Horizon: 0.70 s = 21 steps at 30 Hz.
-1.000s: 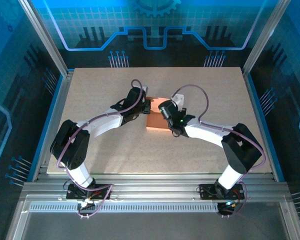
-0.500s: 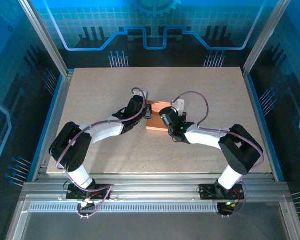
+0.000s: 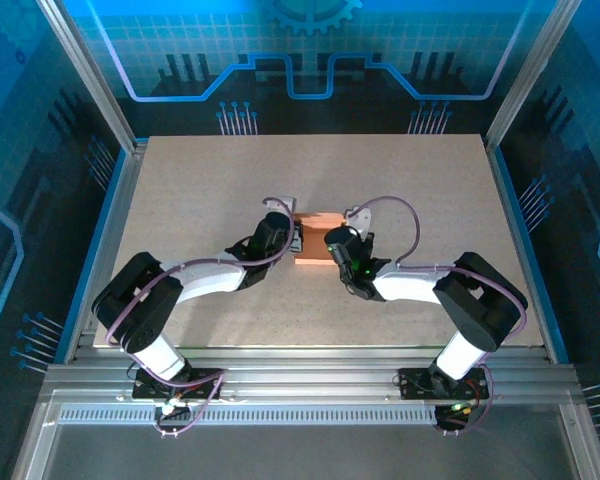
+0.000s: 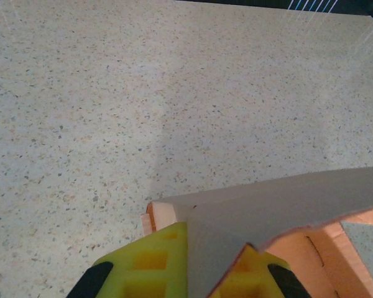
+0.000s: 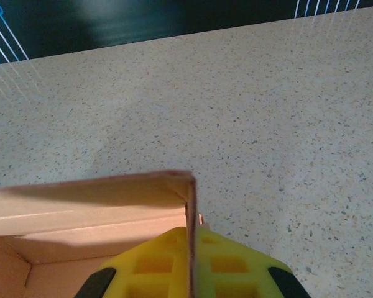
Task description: Fold the paper box
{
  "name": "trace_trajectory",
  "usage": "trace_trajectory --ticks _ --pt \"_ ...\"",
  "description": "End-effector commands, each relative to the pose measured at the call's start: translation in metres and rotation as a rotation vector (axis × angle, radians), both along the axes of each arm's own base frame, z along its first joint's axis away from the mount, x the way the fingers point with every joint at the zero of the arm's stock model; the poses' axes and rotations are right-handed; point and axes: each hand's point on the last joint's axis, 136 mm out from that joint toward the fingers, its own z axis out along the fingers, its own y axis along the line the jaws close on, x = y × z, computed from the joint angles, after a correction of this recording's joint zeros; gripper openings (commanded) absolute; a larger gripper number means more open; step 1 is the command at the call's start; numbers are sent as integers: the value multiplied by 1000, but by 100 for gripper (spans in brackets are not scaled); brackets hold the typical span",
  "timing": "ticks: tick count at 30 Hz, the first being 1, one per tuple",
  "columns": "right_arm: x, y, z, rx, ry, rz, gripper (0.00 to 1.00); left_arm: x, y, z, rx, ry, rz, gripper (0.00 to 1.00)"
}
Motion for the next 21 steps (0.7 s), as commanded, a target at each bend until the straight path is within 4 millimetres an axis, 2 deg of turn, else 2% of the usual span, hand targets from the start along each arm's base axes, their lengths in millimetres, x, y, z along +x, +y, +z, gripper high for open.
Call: trace_trajectory --ticks 1,21 --pt "-14 10 -20 -36 43 79 0 -3 -8 27 -57 -111 -4 0" --pt "-36 12 -51 -148 59 156 0 -20 -12 1 -39 -151 21 0"
